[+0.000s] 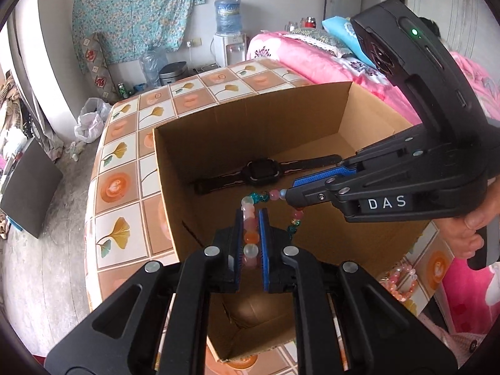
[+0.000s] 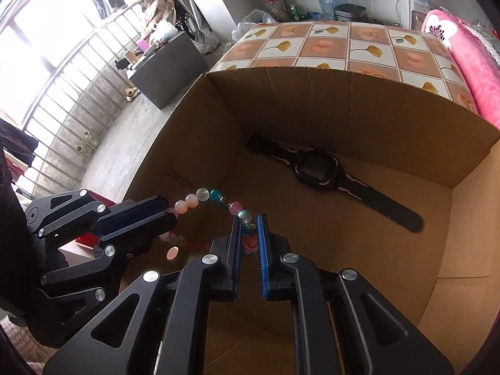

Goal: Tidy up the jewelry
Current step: 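Carry the beaded bracelet into the box with both tools and release it, then move the right tool toward the pink bead bracelet beside the gold charms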

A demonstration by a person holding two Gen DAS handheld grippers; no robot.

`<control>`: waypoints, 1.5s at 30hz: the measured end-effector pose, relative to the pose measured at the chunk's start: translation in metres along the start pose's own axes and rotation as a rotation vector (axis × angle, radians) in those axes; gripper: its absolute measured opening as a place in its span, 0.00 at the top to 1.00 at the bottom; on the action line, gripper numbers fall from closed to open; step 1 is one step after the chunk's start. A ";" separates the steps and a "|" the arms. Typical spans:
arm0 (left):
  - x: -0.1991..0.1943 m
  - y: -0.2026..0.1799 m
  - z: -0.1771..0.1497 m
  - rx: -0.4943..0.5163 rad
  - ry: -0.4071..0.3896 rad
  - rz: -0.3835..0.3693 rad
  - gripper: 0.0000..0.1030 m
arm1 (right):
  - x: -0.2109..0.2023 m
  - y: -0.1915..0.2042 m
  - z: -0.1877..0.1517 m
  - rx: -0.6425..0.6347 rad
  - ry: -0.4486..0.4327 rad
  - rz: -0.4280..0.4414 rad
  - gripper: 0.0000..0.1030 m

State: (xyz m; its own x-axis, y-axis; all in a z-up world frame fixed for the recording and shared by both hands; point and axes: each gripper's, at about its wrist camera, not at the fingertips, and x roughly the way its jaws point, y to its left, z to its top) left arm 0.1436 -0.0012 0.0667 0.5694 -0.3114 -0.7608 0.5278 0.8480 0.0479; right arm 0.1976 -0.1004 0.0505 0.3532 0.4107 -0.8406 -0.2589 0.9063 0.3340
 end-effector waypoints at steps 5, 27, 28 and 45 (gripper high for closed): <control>0.003 0.007 0.002 -0.019 -0.023 0.044 0.88 | 0.005 -0.002 0.006 0.011 -0.017 -0.015 0.90; -0.063 -0.053 -0.113 -0.008 -0.175 -0.240 0.87 | -0.107 -0.003 -0.180 0.039 -0.324 0.049 0.90; -0.058 -0.055 -0.117 -0.003 -0.160 -0.226 0.87 | -0.102 -0.008 -0.189 0.067 -0.311 0.020 0.90; -0.025 -0.037 -0.102 -0.150 -0.184 -0.119 0.87 | -0.095 -0.051 -0.170 0.174 -0.357 -0.109 0.89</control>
State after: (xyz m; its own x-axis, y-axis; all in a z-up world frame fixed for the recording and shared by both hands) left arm 0.0457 0.0189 0.0183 0.6209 -0.4742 -0.6242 0.5065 0.8504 -0.1422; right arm 0.0244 -0.2030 0.0410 0.6680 0.2923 -0.6844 -0.0575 0.9372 0.3441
